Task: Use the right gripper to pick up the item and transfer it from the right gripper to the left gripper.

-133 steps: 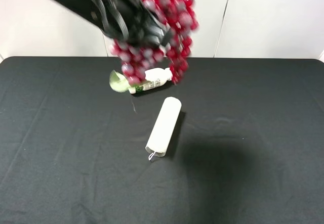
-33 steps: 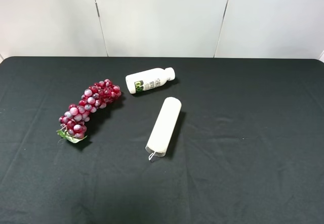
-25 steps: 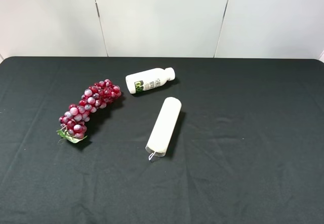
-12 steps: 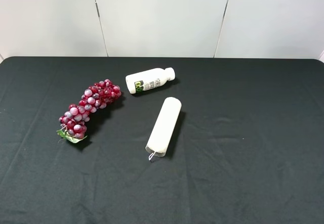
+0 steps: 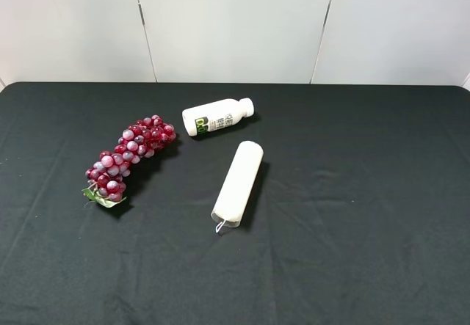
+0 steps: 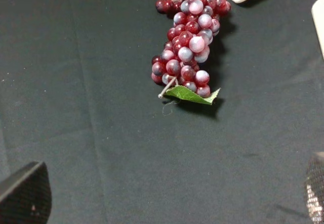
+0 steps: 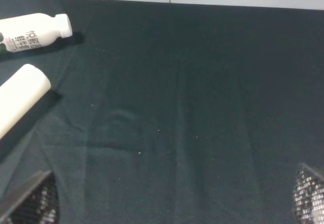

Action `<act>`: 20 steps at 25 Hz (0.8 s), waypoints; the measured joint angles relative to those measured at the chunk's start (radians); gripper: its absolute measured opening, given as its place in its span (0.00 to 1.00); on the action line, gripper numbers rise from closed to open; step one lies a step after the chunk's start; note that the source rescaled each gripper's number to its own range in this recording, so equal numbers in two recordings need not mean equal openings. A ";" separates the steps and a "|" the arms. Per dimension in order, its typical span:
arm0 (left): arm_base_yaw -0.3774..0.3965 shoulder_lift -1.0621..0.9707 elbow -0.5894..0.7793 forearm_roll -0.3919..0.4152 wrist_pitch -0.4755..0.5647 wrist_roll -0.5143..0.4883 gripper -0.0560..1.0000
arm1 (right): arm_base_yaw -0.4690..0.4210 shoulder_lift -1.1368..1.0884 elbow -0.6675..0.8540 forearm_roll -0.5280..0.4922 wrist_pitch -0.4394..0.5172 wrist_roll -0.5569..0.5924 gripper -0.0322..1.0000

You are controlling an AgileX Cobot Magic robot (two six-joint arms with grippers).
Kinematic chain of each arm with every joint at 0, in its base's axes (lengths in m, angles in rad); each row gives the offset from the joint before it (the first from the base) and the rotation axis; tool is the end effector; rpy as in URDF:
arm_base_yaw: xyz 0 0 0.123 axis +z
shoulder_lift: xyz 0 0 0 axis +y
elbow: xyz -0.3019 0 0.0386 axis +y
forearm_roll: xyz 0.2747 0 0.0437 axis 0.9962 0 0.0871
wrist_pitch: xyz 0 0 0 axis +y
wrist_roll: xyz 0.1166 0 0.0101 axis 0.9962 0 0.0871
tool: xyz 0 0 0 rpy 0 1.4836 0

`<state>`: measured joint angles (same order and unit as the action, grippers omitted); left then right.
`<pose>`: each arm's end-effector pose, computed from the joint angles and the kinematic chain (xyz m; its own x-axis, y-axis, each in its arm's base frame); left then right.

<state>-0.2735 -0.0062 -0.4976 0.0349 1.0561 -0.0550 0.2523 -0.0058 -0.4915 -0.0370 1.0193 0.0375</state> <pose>0.0220 -0.0025 0.2781 -0.4405 0.0843 -0.8938 0.2273 0.9736 -0.0202 0.0247 0.0026 0.2800 -0.4116 -0.0874 -0.9072 -0.2144 0.9767 0.0032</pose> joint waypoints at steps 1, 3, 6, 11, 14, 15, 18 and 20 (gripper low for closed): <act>0.000 0.000 0.001 0.000 0.000 0.000 1.00 | 0.000 0.000 0.000 0.000 0.000 0.000 1.00; 0.000 0.000 0.001 0.000 -0.001 0.000 1.00 | 0.000 0.000 0.000 0.000 0.000 0.000 1.00; 0.001 0.000 0.001 0.000 -0.001 0.000 1.00 | 0.000 0.000 0.000 0.000 0.000 0.000 1.00; 0.112 0.000 0.001 0.000 -0.001 0.001 1.00 | -0.076 0.000 0.000 0.000 0.000 0.000 1.00; 0.231 0.000 0.001 0.000 -0.001 0.001 1.00 | -0.156 0.000 0.000 0.000 0.000 0.000 1.00; 0.264 0.000 0.001 0.000 -0.001 0.001 1.00 | -0.180 0.000 0.000 0.000 0.000 0.000 1.00; 0.314 0.000 0.001 0.000 -0.001 0.001 1.00 | -0.221 0.000 0.000 0.000 0.000 0.000 1.00; 0.317 0.000 0.001 0.000 -0.001 0.001 1.00 | -0.227 0.000 0.000 0.000 0.000 0.000 1.00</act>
<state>0.0434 -0.0062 -0.4965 0.0349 1.0549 -0.0542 0.0249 -0.0058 -0.4915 -0.0370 1.0193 0.0375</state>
